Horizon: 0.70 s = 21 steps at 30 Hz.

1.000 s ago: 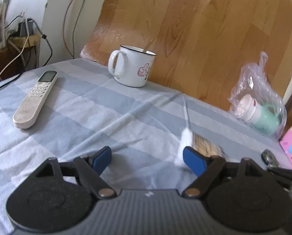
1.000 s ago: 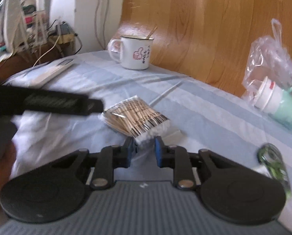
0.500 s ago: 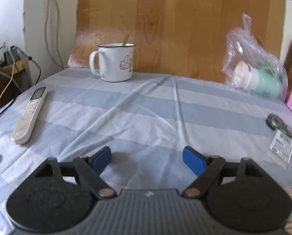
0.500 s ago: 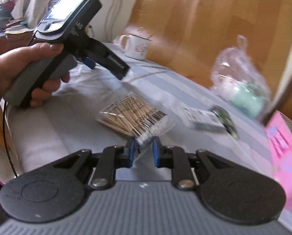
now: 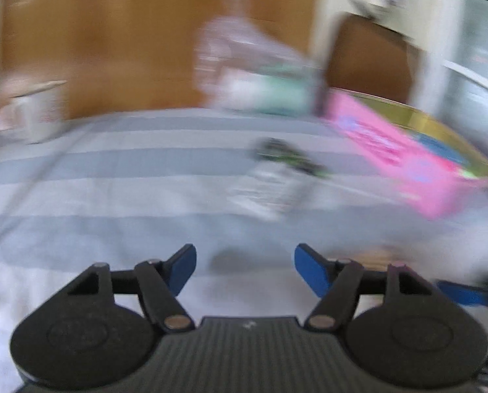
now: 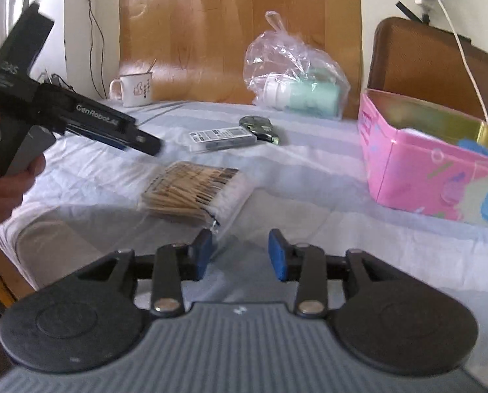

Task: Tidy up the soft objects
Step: 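Grasp the swab pack with the left gripper while the right gripper releases it, then carry the swab pack with the left gripper into the pink tin and release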

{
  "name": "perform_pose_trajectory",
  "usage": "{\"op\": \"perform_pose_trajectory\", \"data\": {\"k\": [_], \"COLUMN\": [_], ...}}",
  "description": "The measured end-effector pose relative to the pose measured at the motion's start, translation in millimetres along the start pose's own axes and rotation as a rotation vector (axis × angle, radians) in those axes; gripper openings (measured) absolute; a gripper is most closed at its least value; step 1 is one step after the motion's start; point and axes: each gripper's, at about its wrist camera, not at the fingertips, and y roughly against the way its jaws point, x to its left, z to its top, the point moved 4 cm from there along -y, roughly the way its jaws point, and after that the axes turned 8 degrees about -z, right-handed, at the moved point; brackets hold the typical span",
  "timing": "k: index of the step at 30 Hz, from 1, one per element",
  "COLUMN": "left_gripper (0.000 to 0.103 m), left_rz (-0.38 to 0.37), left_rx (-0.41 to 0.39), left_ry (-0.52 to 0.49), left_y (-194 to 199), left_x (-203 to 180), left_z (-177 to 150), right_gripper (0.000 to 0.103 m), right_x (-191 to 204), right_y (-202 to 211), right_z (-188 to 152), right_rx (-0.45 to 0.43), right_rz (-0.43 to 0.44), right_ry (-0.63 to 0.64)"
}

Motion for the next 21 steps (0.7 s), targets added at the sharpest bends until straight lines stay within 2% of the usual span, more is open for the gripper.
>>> {"op": "perform_pose_trajectory", "data": {"k": [4, 7, 8, 9, 11, 13, 16, 21], "left_gripper": [0.065, 0.063, 0.058, 0.052, 0.050, 0.047, 0.046, 0.046], "left_rz": [-0.198, -0.247, -0.260, -0.276, -0.315, -0.322, -0.321, -0.381], "left_rx": [0.078, 0.117, 0.133, 0.153, 0.193, 0.181, 0.167, 0.087], "left_ry": [-0.053, -0.036, -0.017, 0.008, 0.058, 0.092, 0.086, -0.006], "left_y": [-6, -8, -10, -12, -20, -21, -20, -14], "left_x": [-52, -66, -65, -65, -63, -61, -66, -105], "left_z": [-1, -2, -2, -3, -8, -10, -2, 40], "right_gripper": [0.045, 0.046, 0.046, 0.041, 0.033, 0.026, 0.025, 0.025], "right_x": [9, 12, 12, 12, 12, 9, -3, -43], "right_y": [4, 1, -3, -7, -9, -7, 3, 29], "right_z": [-1, 1, 2, 4, 8, 9, 17, 39], "right_rx": [-0.015, -0.011, -0.004, 0.002, -0.008, -0.026, -0.085, -0.224], "right_rz": [0.025, 0.056, 0.067, 0.083, 0.087, 0.082, 0.055, -0.089], "right_ry": [0.027, 0.052, 0.052, 0.044, 0.044, 0.036, 0.001, -0.052]}}
